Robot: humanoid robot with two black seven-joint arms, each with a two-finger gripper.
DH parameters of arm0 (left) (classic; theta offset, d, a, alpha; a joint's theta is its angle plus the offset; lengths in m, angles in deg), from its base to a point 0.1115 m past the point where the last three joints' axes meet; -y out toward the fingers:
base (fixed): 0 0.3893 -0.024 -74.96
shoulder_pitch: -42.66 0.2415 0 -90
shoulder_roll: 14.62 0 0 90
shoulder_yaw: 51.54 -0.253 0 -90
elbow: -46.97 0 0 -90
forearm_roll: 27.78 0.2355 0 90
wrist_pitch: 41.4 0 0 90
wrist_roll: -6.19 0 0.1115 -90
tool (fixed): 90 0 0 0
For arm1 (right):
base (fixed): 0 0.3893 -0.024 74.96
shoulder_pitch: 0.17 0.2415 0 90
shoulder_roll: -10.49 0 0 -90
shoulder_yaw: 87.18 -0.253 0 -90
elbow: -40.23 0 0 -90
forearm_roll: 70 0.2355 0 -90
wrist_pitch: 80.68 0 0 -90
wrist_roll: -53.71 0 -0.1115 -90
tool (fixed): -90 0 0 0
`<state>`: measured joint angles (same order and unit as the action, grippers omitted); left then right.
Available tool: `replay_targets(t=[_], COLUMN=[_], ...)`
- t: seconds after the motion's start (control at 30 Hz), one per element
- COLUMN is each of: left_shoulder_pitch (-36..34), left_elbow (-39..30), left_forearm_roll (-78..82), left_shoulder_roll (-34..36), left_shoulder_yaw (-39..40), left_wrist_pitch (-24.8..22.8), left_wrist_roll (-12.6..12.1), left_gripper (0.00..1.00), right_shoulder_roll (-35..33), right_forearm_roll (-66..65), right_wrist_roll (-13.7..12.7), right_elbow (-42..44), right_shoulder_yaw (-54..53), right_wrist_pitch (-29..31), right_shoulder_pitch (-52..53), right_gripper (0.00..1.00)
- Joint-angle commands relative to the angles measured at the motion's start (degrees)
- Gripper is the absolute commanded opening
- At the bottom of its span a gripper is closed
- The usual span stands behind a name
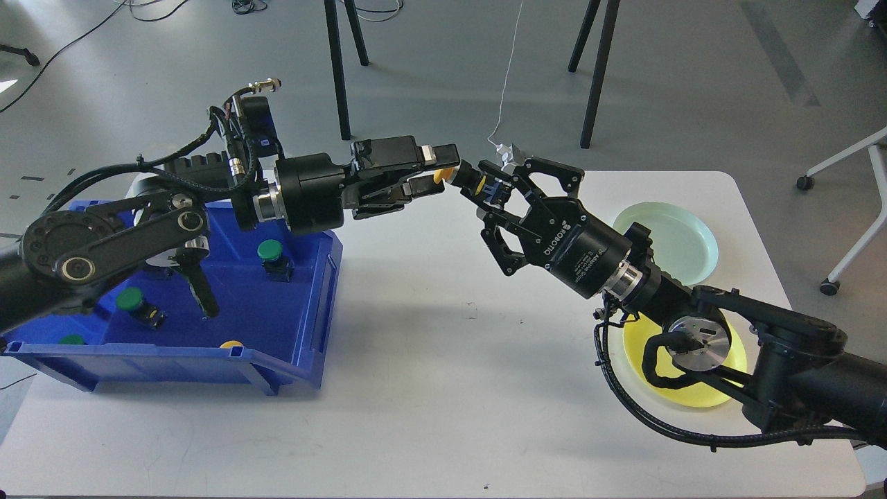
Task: Pass button and place on color plate
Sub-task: 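Carry the button with the right gripper and release it on the yellow plate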
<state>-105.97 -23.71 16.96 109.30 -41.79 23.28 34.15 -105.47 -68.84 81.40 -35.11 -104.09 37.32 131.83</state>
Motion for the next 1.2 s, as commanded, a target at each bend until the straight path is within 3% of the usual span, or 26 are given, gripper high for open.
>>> replay_targets(t=[0.0, 0.1, 0.2, 0.43, 0.77, 1.17], left_shoulder_pitch=[0.0, 0.0, 0.0, 0.2, 0.2, 0.3], left_elbow=[0.0, 0.0, 0.3, 0.8, 0.8, 0.8], left_forearm_roll=[0.0, -0.7, -2.1, -2.5, -2.6, -2.6], left_shoulder_roll=[0.0, 0.0, 0.0, 0.0, 0.0, 0.0], left_shoulder_yaw=[0.0, 0.0, 0.0, 0.0, 0.0, 0.0], left_wrist_pitch=[0.0, 0.1, 0.0, -0.4, -0.4, -0.4], left_wrist_roll=[0.0, 0.0, 0.0, 0.0, 0.0, 0.0], left_gripper=[0.82, 0.82, 0.83, 0.84, 0.84, 0.85], right_shoulder_roll=[-3.8, -10.4, -16.1, -27.6, -26.6, -23.5], right_forearm_roll=[0.0, -1.0, -1.3, -6.9, -25.7, -34.4], right_wrist_roll=[0.0, -0.1, -0.1, 0.3, 0.3, 0.3], right_elbow=[-1.7, -3.0, -3.0, -2.9, -3.1, 2.6], right_shoulder_yaw=[-0.5, -2.8, -4.6, -5.5, -4.5, 3.7], right_wrist_pitch=[0.0, 0.0, -3.8, -19.7, -46.8, -51.0], right_shoulder_pitch=[-1.8, -4.8, -8.4, -16.9, -25.0, -24.5], right_gripper=[0.01, 0.01, 0.01, 0.01, 0.01, 0.07])
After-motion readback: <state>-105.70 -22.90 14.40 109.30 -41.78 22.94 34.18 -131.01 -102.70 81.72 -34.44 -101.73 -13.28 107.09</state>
